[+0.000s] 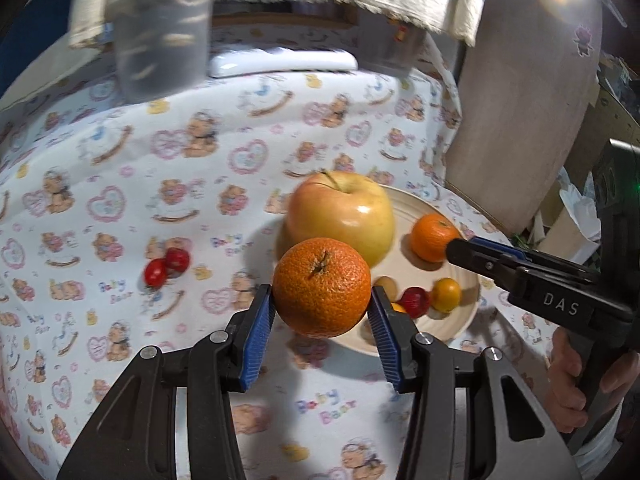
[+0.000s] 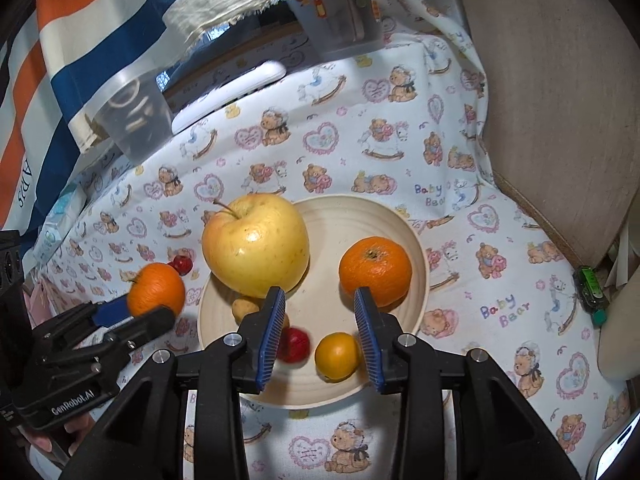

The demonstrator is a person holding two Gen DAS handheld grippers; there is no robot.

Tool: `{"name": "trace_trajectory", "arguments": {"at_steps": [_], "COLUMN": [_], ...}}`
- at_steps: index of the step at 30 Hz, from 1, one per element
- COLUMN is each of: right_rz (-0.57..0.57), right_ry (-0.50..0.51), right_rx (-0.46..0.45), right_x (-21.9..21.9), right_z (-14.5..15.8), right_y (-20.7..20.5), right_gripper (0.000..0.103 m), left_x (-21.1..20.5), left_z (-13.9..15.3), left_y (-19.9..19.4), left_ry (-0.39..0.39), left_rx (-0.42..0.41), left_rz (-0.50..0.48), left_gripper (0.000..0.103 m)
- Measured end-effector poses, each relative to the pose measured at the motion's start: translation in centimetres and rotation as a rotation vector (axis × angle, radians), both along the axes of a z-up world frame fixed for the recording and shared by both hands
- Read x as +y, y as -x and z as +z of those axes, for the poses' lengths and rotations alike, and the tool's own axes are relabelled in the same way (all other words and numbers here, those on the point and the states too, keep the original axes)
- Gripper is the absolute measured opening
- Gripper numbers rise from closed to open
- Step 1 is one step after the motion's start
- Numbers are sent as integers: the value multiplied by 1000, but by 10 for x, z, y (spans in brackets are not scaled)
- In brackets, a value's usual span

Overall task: Organize fruits
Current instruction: 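Lower the red fruit onto the plate with the right tool while the left tool lowers the tangerine, then open both tools and withdraw them toward the red cherries on the cloth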

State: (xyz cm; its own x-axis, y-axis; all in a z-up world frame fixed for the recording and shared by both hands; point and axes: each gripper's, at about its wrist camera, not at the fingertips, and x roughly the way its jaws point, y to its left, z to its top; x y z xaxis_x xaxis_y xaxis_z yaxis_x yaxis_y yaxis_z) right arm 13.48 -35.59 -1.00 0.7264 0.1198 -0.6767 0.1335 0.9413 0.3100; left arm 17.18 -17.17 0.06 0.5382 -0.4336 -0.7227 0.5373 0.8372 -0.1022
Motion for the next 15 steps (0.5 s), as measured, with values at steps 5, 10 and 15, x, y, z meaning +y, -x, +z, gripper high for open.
{"name": "trace_trajectory", "arguments": {"at_steps": [5, 10, 15], "right_rz": [3, 6, 13], "right_ry": [3, 14, 9], "right_rx": [5, 0, -16], "right_x": [1, 3, 3], "right_z": [-1, 0, 3], "right_y": [0, 1, 3], "right_gripper": [38, 39, 48], "left_x": [-21, -29, -28], "left_z": [-10, -21, -27], "left_y": [2, 1, -1], "left_ry": [-39, -57, -62], "left_rx": [26, 42, 51], "left_rz": [-32, -34, -25], "left_gripper": [47, 47, 47]}}
